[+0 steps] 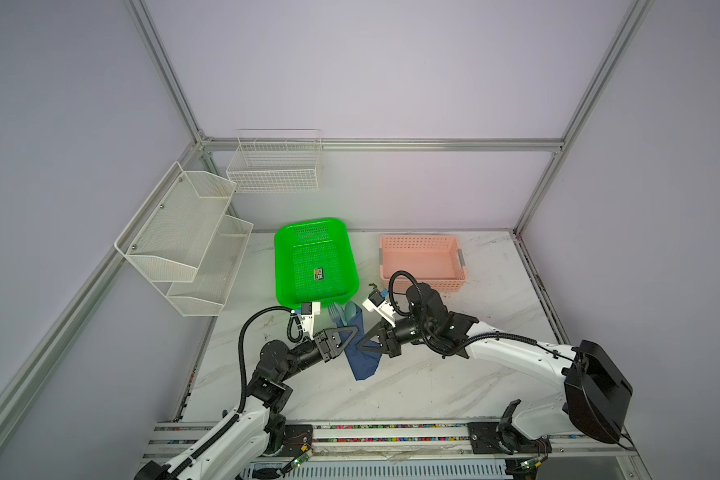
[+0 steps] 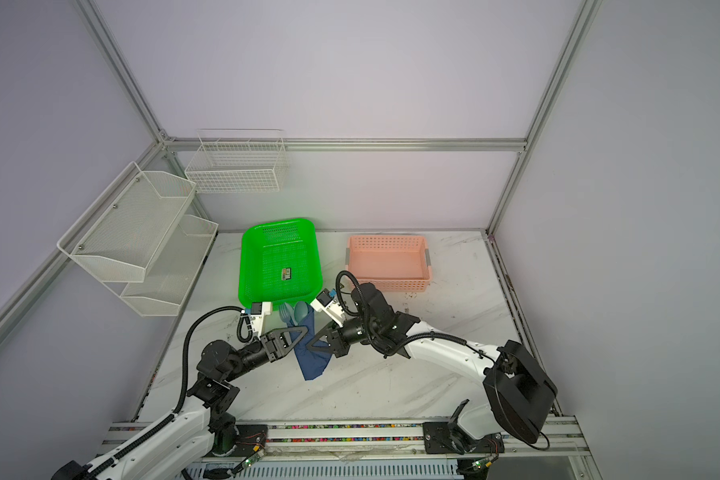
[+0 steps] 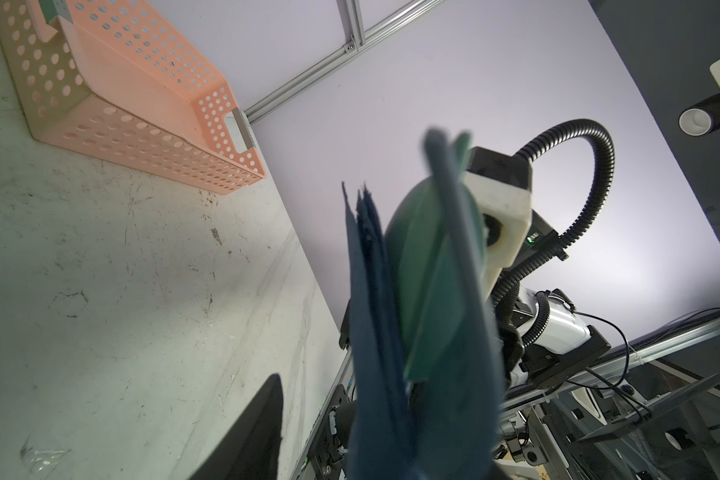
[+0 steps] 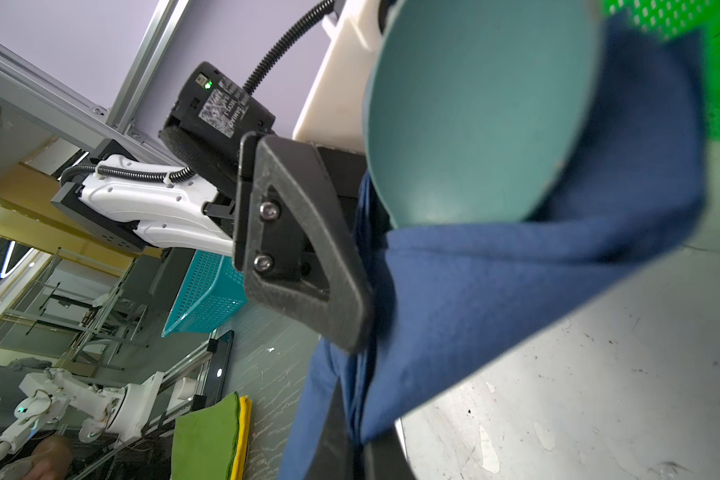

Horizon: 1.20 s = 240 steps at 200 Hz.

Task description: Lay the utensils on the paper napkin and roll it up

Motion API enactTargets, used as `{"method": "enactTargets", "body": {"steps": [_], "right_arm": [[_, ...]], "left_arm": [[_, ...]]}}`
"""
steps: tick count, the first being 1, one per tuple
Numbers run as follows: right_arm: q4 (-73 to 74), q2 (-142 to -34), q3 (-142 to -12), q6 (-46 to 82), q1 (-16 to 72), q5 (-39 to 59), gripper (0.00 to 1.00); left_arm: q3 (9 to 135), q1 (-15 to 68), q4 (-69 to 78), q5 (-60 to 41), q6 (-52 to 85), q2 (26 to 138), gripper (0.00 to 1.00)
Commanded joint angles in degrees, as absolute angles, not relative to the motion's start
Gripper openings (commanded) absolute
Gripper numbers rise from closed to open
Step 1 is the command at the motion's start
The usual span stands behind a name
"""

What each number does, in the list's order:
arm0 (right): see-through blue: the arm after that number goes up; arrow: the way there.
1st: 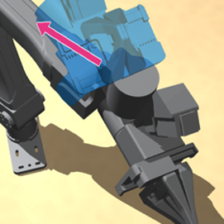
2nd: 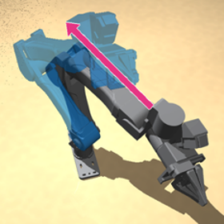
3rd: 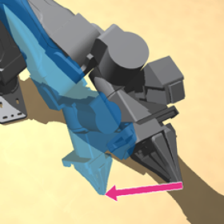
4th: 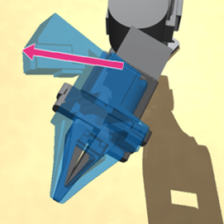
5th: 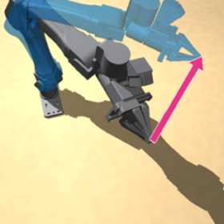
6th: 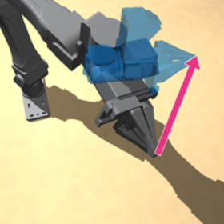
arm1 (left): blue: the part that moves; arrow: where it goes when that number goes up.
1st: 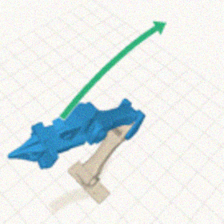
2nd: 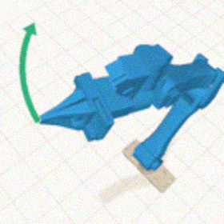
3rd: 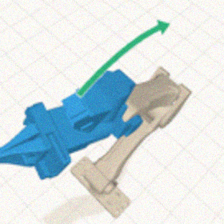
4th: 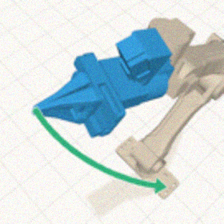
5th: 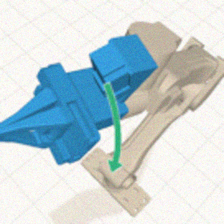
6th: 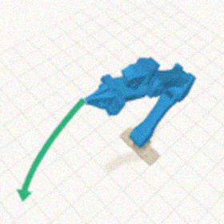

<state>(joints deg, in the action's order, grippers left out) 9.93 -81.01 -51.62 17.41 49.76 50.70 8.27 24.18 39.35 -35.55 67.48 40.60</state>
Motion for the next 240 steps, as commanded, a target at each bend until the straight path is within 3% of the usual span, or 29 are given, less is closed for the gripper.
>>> {"method": "enactTargets", "body": {"steps": [1, 58, 157, 180, 240], "right_arm": [[12.4, -79.0, -50.8, 17.6, 48.9, 48.5, 0.0], [12.5, -77.6, -51.1, 18.7, 47.0, 47.8, 0.0], [20.3, -78.1, -50.6, 23.9, 47.0, 49.5, 0.0], [20.8, -78.0, -50.9, 24.2, 47.0, 48.9, 0.0], [21.4, -77.9, -51.8, 24.9, 47.0, 47.7, 0.0]], "left_arm": [[14.2, 24.3, 39.3, -35.4, 66.5, 38.0, 0.53], [14.6, 24.3, 34.6, -36.2, 65.8, 33.1, 0.56], [18.0, 28.2, 40.0, -41.3, 66.0, 43.2, 0.55], [17.8, 29.0, 40.0, -41.5, 65.5, 43.7, 0.5], [17.7, 29.6, 39.6, -41.2, 64.6, 43.9, 0.19]]}}
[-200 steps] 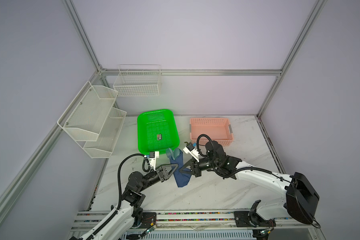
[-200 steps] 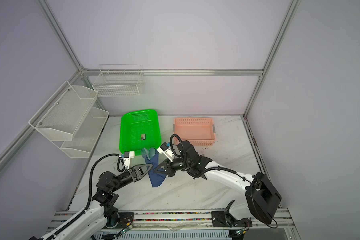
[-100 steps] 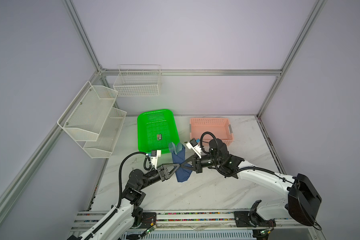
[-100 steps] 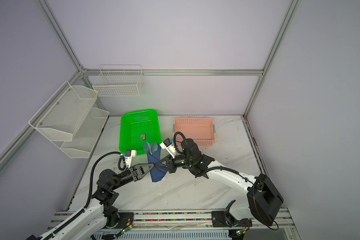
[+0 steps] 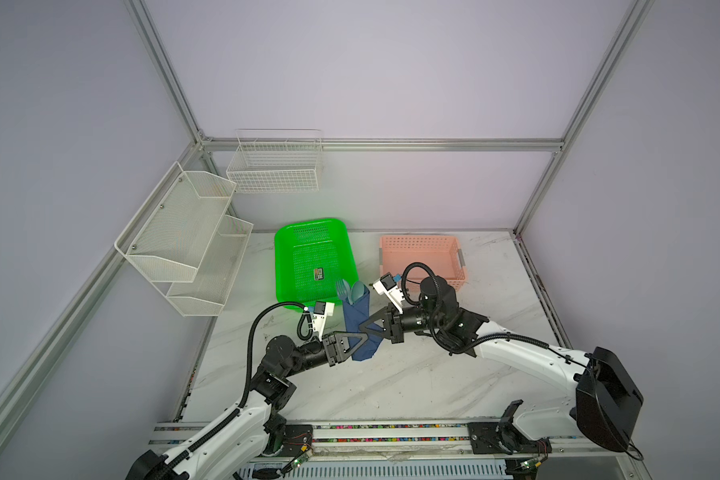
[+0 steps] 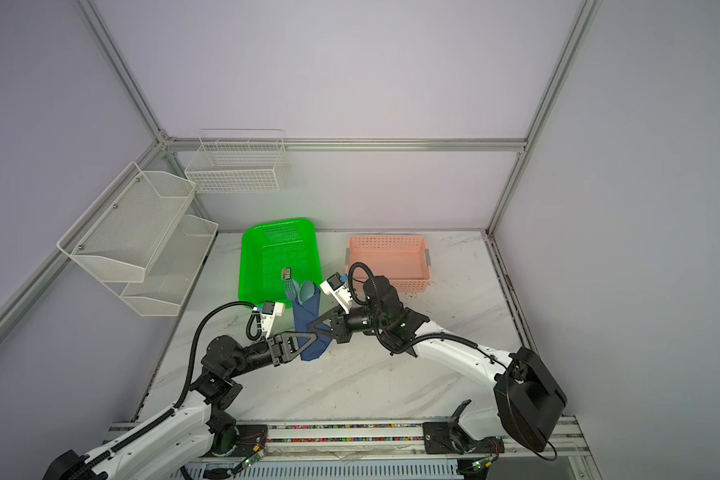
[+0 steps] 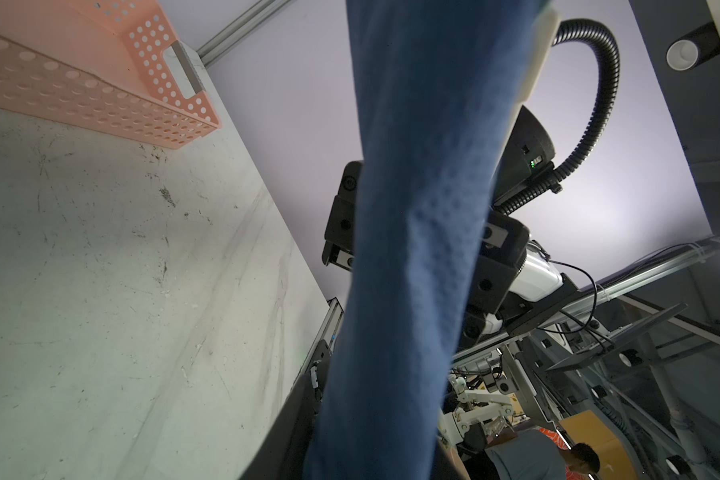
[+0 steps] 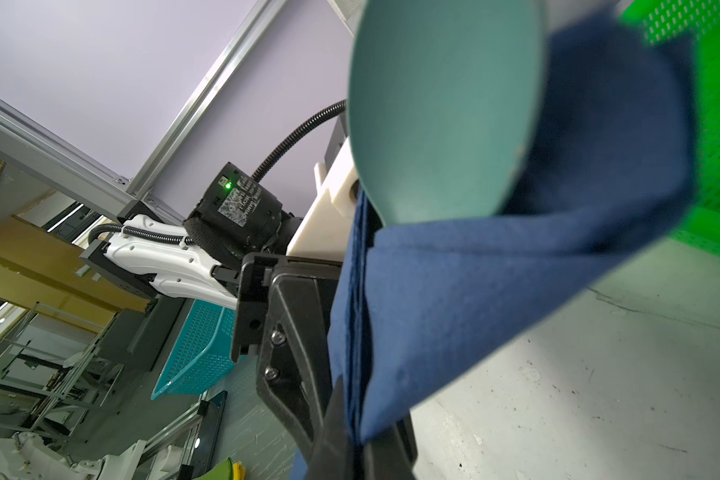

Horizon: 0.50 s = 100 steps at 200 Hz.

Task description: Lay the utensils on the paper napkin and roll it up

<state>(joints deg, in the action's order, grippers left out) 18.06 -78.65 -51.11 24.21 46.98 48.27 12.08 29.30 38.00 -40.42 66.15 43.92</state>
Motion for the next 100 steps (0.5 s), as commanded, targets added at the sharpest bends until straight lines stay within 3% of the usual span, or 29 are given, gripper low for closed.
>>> {"method": "enactTargets", "body": {"steps": [1, 18, 36, 46, 52, 100], "right_arm": [[21.3, -77.8, -51.8, 25.0, 47.0, 47.6, 0.0], [20.9, -76.9, -51.8, 25.0, 46.9, 46.9, 0.0], [18.7, -75.0, -52.5, 24.7, 47.0, 44.8, 0.15], [17.1, -73.7, -52.9, 24.5, 47.0, 43.2, 0.38], [16.0, -72.7, -53.1, 24.2, 47.0, 42.1, 0.45], [1.7, -63.0, -53.8, 22.4, 47.0, 28.4, 0.55]], "left_arm": [[17.8, 29.6, 39.6, -41.2, 64.6, 43.9, 0.18], [17.7, 29.6, 39.3, -40.8, 64.3, 43.9, 0.12], [17.6, 29.6, 38.9, -40.0, 63.8, 43.5, 0.09], [17.5, 29.6, 38.3, -39.5, 63.4, 43.2, 0.08], [17.5, 29.6, 38.0, -39.1, 63.2, 42.9, 0.07], [17.4, 29.6, 36.2, -37.3, 61.1, 40.8, 0.05]]}}
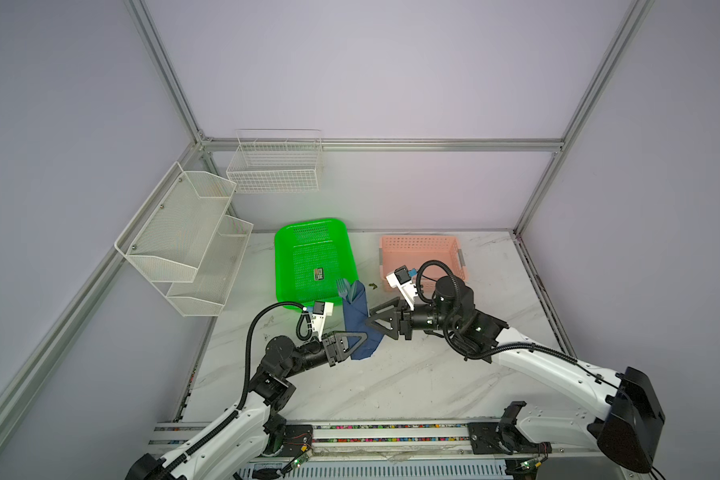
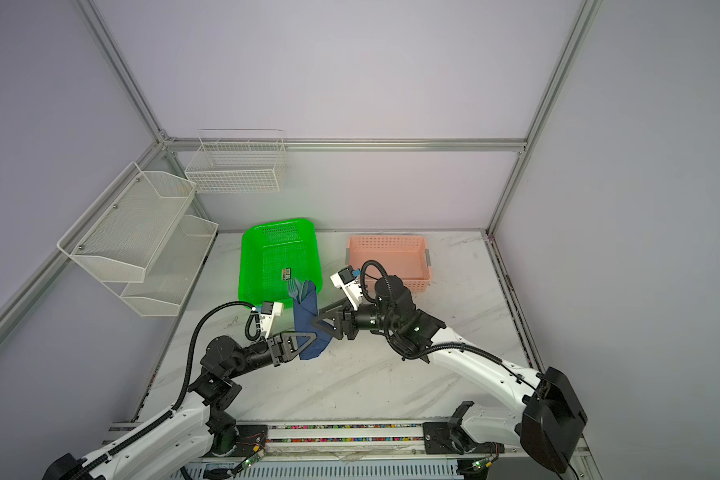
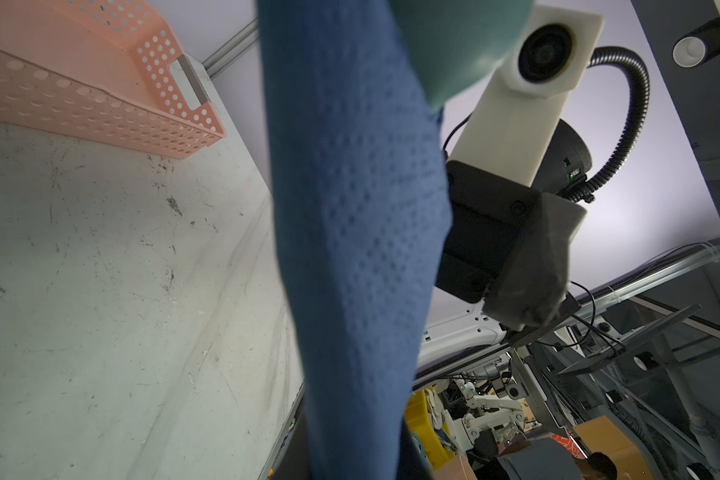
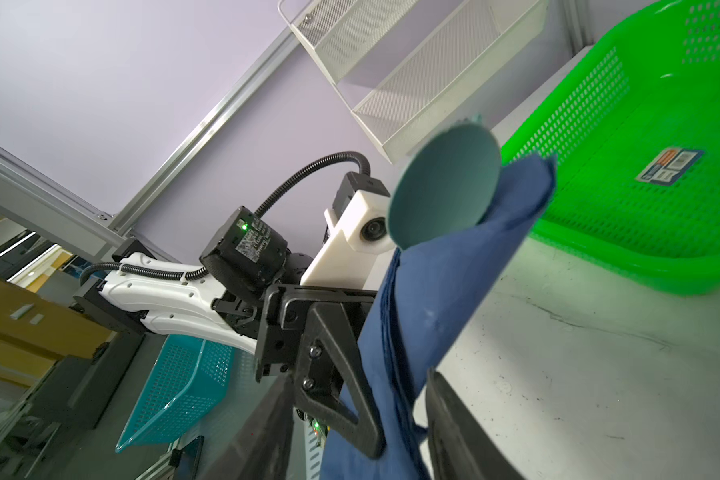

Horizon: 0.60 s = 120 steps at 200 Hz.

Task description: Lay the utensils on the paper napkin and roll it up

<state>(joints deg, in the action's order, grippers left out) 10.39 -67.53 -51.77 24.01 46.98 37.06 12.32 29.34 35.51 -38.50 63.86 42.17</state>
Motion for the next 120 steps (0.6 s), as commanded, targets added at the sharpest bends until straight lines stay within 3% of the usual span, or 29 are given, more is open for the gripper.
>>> {"method": "enactTargets", "body": {"steps": [1, 16, 44, 82, 120], "right_arm": [[1.4, -62.8, -53.9, 22.2, 47.0, 28.3, 0.55], [-4.8, -59.8, -55.4, 19.6, 47.0, 24.7, 0.56], [-8.4, -57.3, -56.1, 20.3, 48.7, 27.1, 0.6], [-8.9, -61.9, -59.5, 19.2, 58.0, 25.5, 0.62], [-6.0, -66.9, -59.8, 20.6, 58.7, 25.0, 0.63]], "left_arm": [[17.5, 29.6, 36.2, -37.2, 61.1, 40.8, 0.05], [17.7, 29.6, 34.9, -36.2, 60.2, 40.1, 0.05], [17.7, 29.6, 34.0, -34.7, 58.9, 39.8, 0.04], [19.0, 29.6, 32.5, -33.9, 58.0, 40.8, 0.03], [19.6, 29.6, 31.3, -33.5, 57.4, 40.2, 0.03]]}}
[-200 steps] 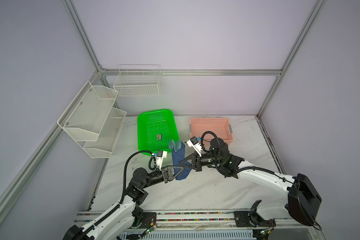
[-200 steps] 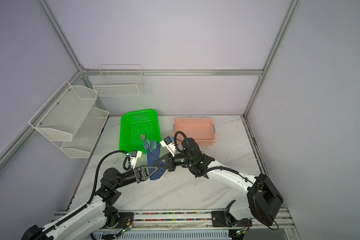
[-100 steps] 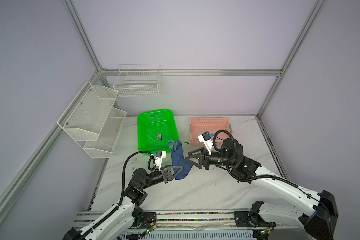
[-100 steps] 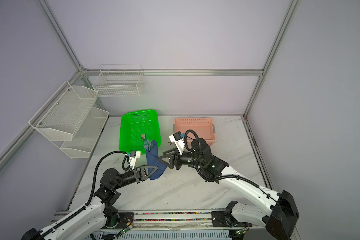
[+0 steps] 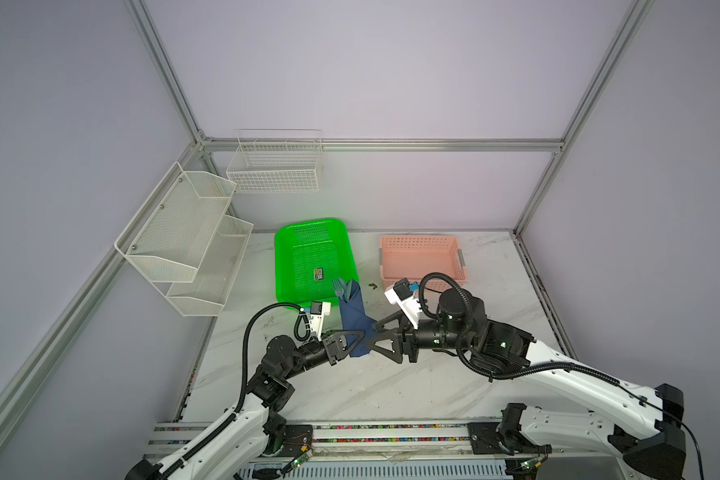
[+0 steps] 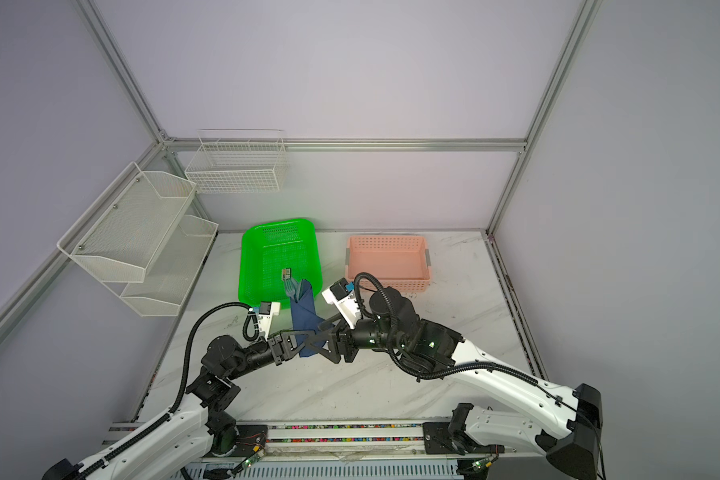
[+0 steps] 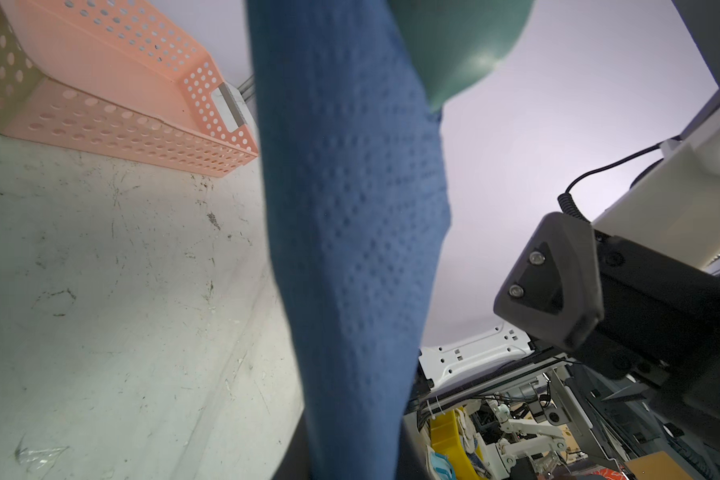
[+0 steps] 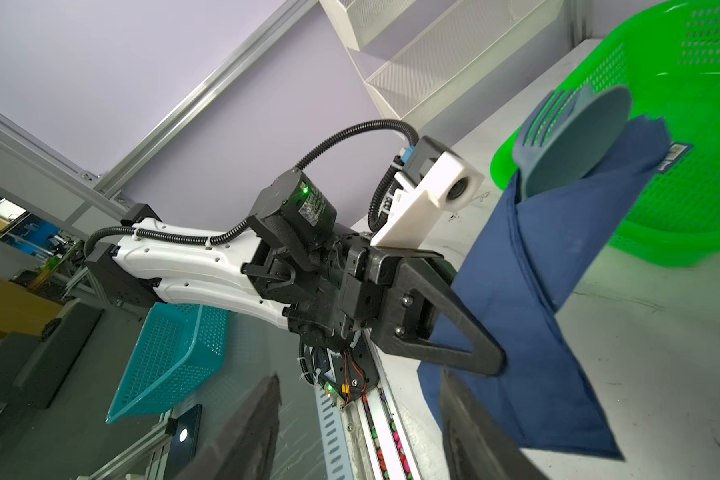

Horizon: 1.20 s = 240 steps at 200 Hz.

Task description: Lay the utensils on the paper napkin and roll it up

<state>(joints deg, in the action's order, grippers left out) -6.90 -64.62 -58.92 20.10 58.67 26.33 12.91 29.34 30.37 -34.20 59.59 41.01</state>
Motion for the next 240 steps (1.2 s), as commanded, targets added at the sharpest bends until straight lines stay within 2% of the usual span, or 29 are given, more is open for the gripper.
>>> {"method": "enactTargets", "body": {"steps": [1, 93, 240], "right_arm": [[-6.0, -67.0, -59.8, 20.7, 58.8, 25.0, 0.63], [-2.4, -73.3, -59.8, 19.4, 57.1, 23.1, 0.62], [-0.5, -75.8, -59.4, 19.8, 55.5, 25.2, 0.62]], "left_arm": [[19.7, 29.6, 31.3, -33.4, 57.4, 40.1, 0.03], [19.2, 29.6, 31.0, -33.6, 57.8, 37.3, 0.03], [19.7, 29.6, 31.6, -33.7, 58.1, 37.2, 0.02]]}}
